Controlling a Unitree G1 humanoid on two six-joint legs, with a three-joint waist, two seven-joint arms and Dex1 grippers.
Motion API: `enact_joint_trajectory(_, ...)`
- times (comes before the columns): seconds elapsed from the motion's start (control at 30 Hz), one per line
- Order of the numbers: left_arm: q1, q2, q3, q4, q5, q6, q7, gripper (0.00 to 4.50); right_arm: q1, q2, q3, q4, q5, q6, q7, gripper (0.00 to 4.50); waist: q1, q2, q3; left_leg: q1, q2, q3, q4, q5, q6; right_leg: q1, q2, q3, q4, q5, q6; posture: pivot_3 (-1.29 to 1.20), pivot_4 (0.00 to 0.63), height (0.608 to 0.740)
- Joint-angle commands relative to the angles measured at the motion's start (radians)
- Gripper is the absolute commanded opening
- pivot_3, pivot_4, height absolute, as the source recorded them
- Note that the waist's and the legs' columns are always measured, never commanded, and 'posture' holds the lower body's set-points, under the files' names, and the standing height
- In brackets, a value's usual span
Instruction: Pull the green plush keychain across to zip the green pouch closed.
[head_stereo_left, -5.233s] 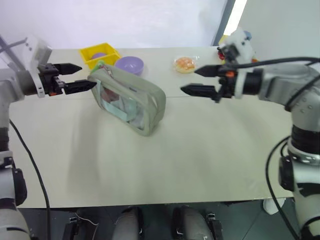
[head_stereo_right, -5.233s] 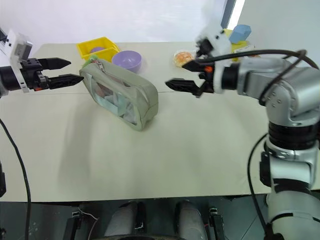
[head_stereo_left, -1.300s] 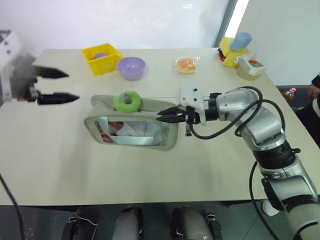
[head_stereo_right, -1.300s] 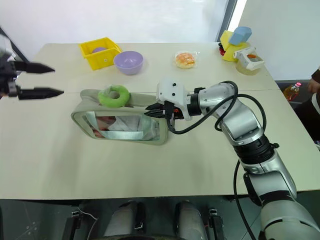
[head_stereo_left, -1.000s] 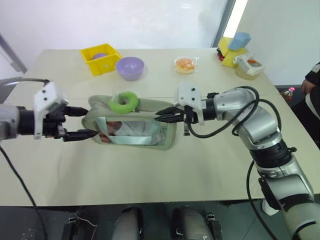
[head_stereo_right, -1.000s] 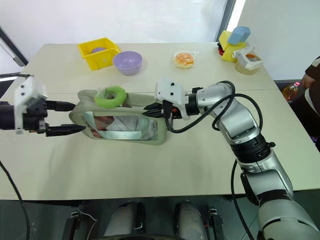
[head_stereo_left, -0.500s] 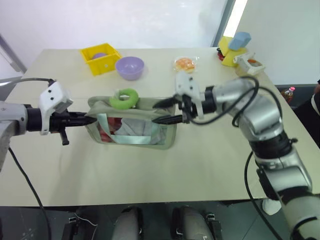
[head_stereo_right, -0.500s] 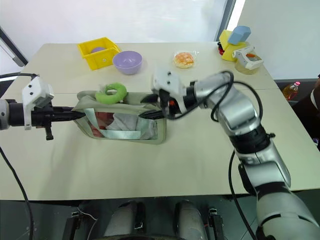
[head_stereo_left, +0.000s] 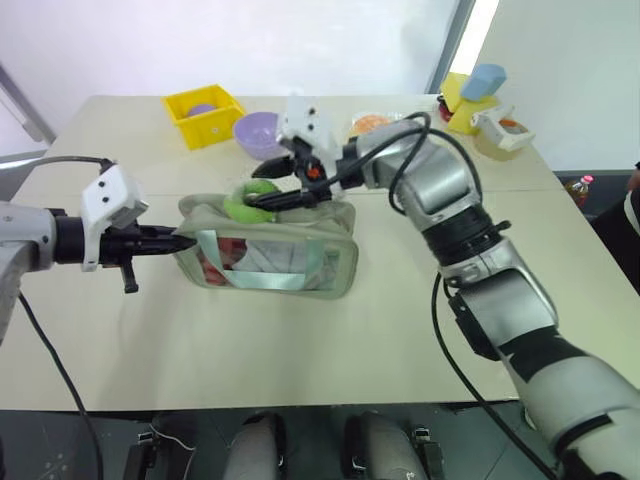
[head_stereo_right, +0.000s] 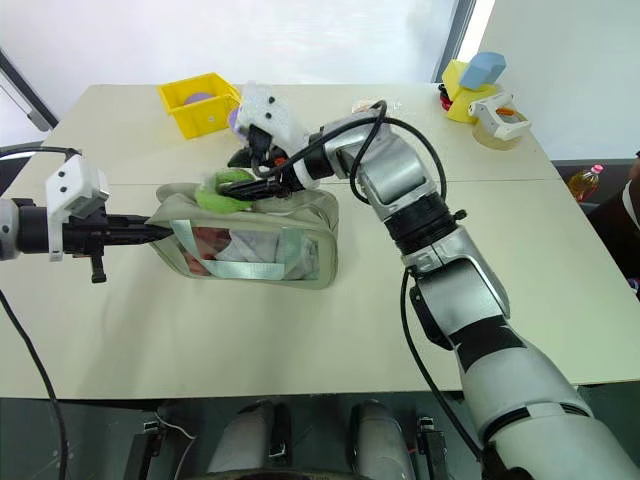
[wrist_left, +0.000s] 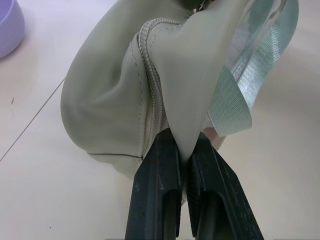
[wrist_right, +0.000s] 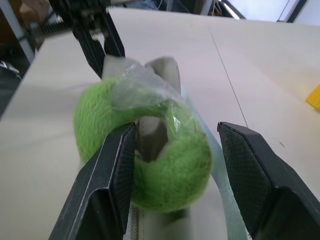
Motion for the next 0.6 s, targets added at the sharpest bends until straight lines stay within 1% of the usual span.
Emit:
enact_joint_trajectory(0.03, -0.012, 0.002, 0.007, -0.027, -0.004, -0.005, 0.012, 0.00, -0.012, 0.004, -0.023, 0.002, -0.012, -0.016, 0.013, 2.66, -0.001, 0.000, 0.000, 0.000, 0.000, 0.000, 0.000, 0.000, 0.000, 0.000, 0.000, 0.000, 0.000, 0.000, 0.000, 0.00, 0.150, 0.739)
enact_joint_trajectory(0.07, -0.011, 0.002, 0.008, -0.026, -0.003, -0.006, 0.013, 0.00, -0.015, 0.001, -0.040, -0.007, 0.003, 0.003, 0.021, 2.66, -0.001, 0.000, 0.000, 0.000, 0.000, 0.000, 0.000, 0.000, 0.000, 0.000, 0.000, 0.000, 0.000, 0.000, 0.000, 0.00, 0.150, 0.739)
enact_joint_trajectory(0.13, -0.009, 0.002, 0.008, -0.025, -0.003, -0.008, 0.014, 0.00, -0.013, -0.016, -0.068, -0.041, 0.033, 0.040, 0.043, 2.13, 0.001, 0.000, 0.000, 0.000, 0.000, 0.000, 0.000, 0.000, 0.000, 0.000, 0.000, 0.000, 0.000, 0.000, 0.000, 0.00, 0.150, 0.739)
enact_joint_trajectory(0.17, -0.009, 0.001, 0.006, -0.023, -0.002, -0.010, 0.016, 0.00, -0.008, -0.032, -0.078, -0.064, 0.040, 0.054, 0.054, 1.80, 0.001, 0.000, 0.000, 0.000, 0.000, 0.000, 0.000, 0.000, 0.000, 0.000, 0.000, 0.000, 0.000, 0.000, 0.000, 0.00, 0.150, 0.739)
enact_joint_trajectory(0.27, -0.013, -0.004, 0.001, -0.020, 0.000, -0.011, 0.022, 0.00, 0.002, -0.084, -0.113, -0.132, 0.065, 0.116, 0.073, 0.27, 0.002, 0.000, 0.000, 0.000, 0.000, 0.000, 0.000, 0.000, 0.000, 0.000, 0.000, 0.000, 0.000, 0.000, 0.000, 0.00, 0.150, 0.739)
enact_joint_trajectory(0.3, -0.016, -0.006, -0.001, -0.016, 0.001, -0.013, 0.023, 0.00, 0.002, -0.105, -0.130, -0.157, 0.078, 0.149, 0.074, 0.04, 0.002, 0.000, 0.000, 0.000, 0.000, 0.000, 0.000, 0.000, 0.000, 0.000, 0.000, 0.000, 0.000, 0.000, 0.000, 0.00, 0.150, 0.739)
enact_joint_trajectory(0.5, -0.021, -0.017, -0.012, 0.003, 0.011, -0.027, 0.021, 0.00, 0.005, -0.281, -0.215, -0.275, 0.097, 0.292, 0.040, 0.04, 0.004, 0.000, 0.000, 0.000, 0.000, 0.000, 0.000, 0.000, 0.000, 0.000, 0.000, 0.000, 0.000, 0.000, 0.000, 0.00, 0.150, 0.739)
enact_joint_trajectory(0.6, -0.018, -0.019, -0.013, 0.009, 0.010, -0.029, 0.020, 0.00, 0.045, -0.411, -0.232, -0.334, 0.065, 0.323, 0.015, 0.04, 0.006, 0.000, 0.000, 0.000, 0.000, 0.000, 0.000, 0.000, 0.000, 0.000, -0.001, 0.000, 0.000, 0.000, 0.000, 0.00, 0.150, 0.739)
